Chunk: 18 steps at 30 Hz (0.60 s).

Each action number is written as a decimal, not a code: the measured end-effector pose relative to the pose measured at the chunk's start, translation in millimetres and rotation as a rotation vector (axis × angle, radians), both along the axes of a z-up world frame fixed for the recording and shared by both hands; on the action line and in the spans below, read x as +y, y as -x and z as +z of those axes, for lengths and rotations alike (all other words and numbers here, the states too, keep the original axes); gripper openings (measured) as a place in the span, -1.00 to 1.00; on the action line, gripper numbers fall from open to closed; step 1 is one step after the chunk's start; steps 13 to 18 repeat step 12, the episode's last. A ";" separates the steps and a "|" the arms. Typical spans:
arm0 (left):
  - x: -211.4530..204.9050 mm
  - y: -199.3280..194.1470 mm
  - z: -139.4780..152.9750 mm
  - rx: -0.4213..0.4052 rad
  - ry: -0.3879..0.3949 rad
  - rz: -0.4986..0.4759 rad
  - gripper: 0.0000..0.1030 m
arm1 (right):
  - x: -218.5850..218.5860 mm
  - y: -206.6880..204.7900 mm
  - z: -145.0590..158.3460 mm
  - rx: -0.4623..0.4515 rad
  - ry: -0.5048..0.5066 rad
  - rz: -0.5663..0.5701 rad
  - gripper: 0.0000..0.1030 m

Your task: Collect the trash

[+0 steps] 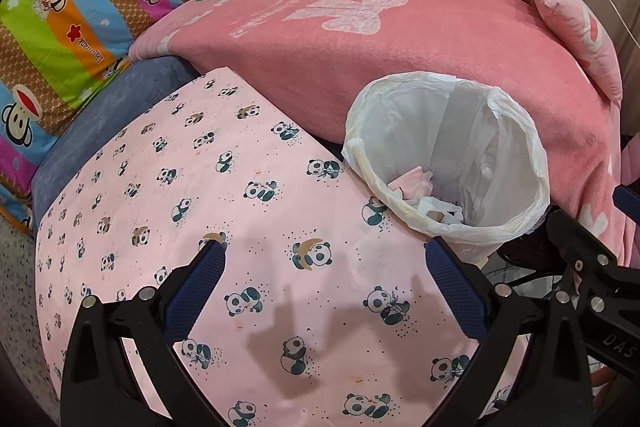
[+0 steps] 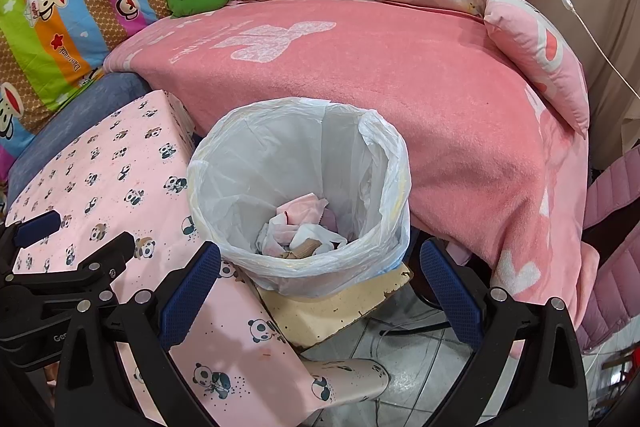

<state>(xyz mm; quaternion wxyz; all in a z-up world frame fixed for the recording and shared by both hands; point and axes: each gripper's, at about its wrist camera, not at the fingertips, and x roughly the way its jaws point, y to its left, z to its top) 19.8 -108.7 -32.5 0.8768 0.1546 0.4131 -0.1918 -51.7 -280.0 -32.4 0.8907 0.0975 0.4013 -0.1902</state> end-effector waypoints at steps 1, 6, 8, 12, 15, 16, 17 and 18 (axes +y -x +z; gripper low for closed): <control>-0.1 0.1 0.0 0.000 0.001 0.000 0.86 | 0.2 -0.6 0.3 0.000 0.000 0.000 0.90; 0.2 -0.1 -0.1 0.000 0.002 0.001 0.86 | 0.9 0.3 1.1 0.000 0.002 -0.002 0.90; 0.5 0.1 -0.1 -0.001 0.005 -0.003 0.86 | 0.7 0.7 1.1 -0.001 0.001 -0.001 0.90; 1.1 0.0 0.7 -0.004 0.007 -0.011 0.86 | 0.6 -0.2 1.1 -0.001 0.000 -0.001 0.90; 1.1 0.0 0.7 -0.004 0.007 -0.011 0.86 | 0.6 -0.2 1.1 -0.001 0.000 -0.001 0.90; 1.1 0.0 0.7 -0.004 0.007 -0.011 0.86 | 0.6 -0.2 1.1 -0.001 0.000 -0.001 0.90; 1.1 0.0 0.7 -0.004 0.007 -0.011 0.86 | 0.6 -0.2 1.1 -0.001 0.000 -0.001 0.90; 1.1 0.0 0.7 -0.004 0.007 -0.011 0.86 | 0.6 -0.2 1.1 -0.001 0.000 -0.001 0.90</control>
